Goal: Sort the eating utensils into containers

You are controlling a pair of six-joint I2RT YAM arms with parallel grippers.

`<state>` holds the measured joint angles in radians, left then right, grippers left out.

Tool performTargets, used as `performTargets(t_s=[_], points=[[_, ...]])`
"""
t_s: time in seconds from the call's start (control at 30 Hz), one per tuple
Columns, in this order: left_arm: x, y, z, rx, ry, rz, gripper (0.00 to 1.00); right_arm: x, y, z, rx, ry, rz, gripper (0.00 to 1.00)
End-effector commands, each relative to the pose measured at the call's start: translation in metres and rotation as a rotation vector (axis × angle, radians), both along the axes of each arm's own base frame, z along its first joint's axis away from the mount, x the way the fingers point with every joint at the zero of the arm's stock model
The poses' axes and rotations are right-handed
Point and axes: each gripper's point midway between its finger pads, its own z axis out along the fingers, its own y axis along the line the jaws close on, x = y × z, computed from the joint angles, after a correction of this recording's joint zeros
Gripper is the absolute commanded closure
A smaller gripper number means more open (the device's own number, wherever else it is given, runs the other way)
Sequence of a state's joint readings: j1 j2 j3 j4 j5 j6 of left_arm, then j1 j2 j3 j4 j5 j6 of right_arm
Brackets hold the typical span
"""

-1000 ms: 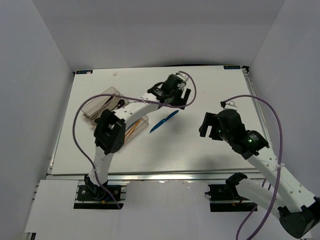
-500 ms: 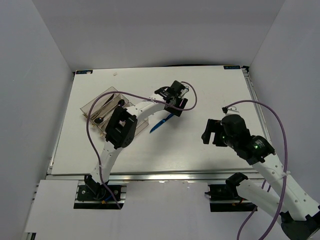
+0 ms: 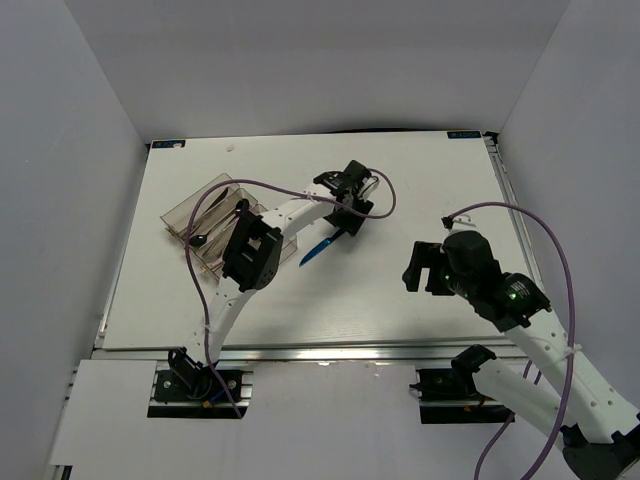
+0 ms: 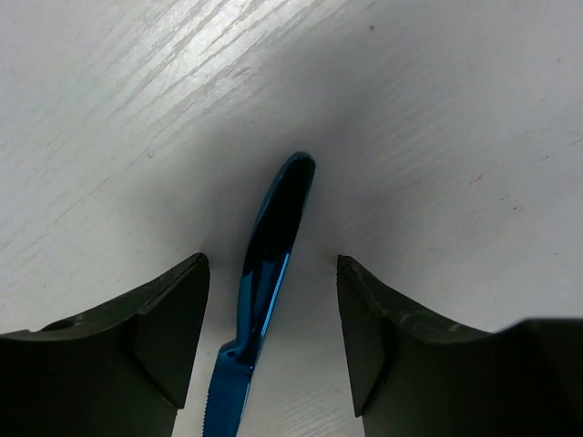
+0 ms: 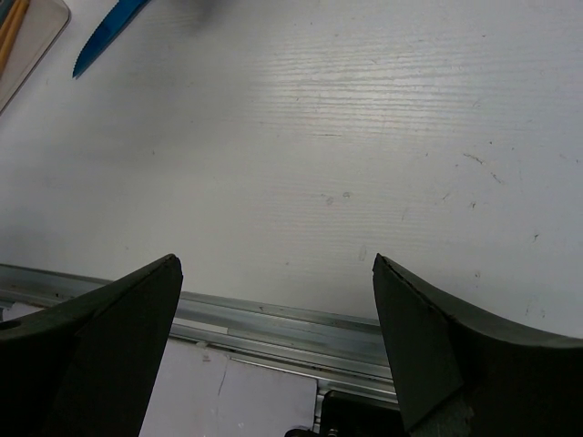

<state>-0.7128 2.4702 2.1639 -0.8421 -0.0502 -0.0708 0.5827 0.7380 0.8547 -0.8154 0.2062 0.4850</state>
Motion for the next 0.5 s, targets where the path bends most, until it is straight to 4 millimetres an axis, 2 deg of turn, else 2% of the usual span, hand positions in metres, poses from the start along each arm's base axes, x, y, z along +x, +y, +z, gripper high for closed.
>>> performTargets(t_s=[0.0, 0.23, 0.47], points=[[0.000, 0.007, 0.013, 0.009, 0.018, -0.001, 0.33, -0.001, -0.002, 0.012, 0.004, -0.031, 0.011, 0.11], [-0.017, 0.013, -0.014, 0.061, 0.120, -0.024, 0.50, -0.003, -0.003, 0.014, 0.007, -0.038, 0.020, 0.11], [-0.034, 0.016, -0.029, 0.076, 0.206, -0.057, 0.53, -0.005, -0.001, 0.017, 0.019, -0.044, 0.029, 0.11]])
